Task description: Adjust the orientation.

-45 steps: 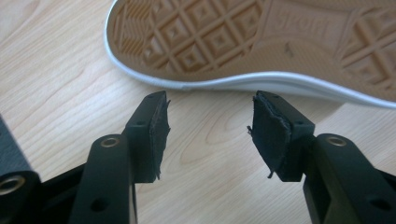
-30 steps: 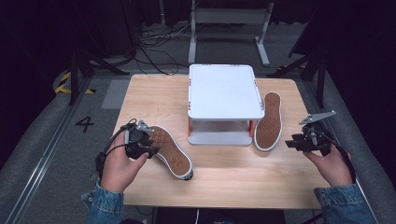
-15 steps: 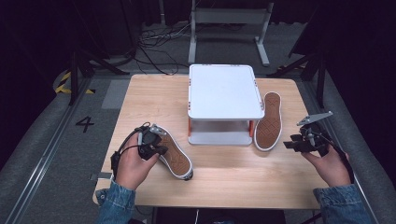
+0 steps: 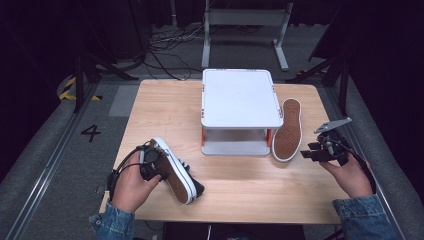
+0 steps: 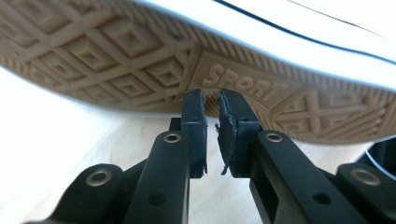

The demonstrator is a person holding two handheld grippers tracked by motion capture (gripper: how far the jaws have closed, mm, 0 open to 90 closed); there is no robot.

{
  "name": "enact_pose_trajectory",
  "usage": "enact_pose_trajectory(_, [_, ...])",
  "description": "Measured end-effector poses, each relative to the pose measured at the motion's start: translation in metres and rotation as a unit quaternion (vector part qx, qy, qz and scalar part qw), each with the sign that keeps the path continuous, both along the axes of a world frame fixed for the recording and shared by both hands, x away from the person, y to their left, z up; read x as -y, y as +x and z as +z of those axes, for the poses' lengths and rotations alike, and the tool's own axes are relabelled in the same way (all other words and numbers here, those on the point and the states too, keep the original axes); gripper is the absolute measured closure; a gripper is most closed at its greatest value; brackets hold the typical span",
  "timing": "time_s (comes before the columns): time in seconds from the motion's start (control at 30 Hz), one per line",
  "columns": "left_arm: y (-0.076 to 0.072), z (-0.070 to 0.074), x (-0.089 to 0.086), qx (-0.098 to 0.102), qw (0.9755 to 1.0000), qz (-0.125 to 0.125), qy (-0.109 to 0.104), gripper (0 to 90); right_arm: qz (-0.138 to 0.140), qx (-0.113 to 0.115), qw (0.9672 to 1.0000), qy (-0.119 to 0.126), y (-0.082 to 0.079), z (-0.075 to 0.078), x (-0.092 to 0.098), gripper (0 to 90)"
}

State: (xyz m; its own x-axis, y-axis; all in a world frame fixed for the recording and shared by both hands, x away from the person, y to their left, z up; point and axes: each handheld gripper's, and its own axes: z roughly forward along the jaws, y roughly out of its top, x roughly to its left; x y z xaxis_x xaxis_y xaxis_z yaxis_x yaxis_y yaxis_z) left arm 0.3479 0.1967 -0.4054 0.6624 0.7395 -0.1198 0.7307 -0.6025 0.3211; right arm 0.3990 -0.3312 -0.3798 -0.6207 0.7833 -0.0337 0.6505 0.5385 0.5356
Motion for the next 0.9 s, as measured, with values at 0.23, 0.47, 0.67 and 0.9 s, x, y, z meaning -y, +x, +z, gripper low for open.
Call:
enact_pose_trajectory(0.23, [-0.010,0.012,-0.013,0.018,0.9996,0.023,0.000,65.4,0.011,0.002,0.9999,-0.008,0.003,-0.001,-0.007,53.5])
enact_pose_trajectory(0.47, [-0.014,0.041,0.002,0.096,0.9942,0.022,-0.044,60.7,0.005,0.002,1.0000,-0.007,0.001,-0.002,-0.004,53.3])
enact_pose_trajectory(0.67, [-0.004,0.034,0.016,0.095,0.9945,0.005,-0.043,64.6,0.001,0.000,1.0000,-0.010,-0.003,-0.004,-0.002,53.1])
enact_pose_trajectory(0.9, [-0.017,0.039,-0.006,0.047,0.9980,0.042,-0.007,68.4,0.000,0.001,0.9999,-0.011,-0.002,-0.005,0.000,52.5])
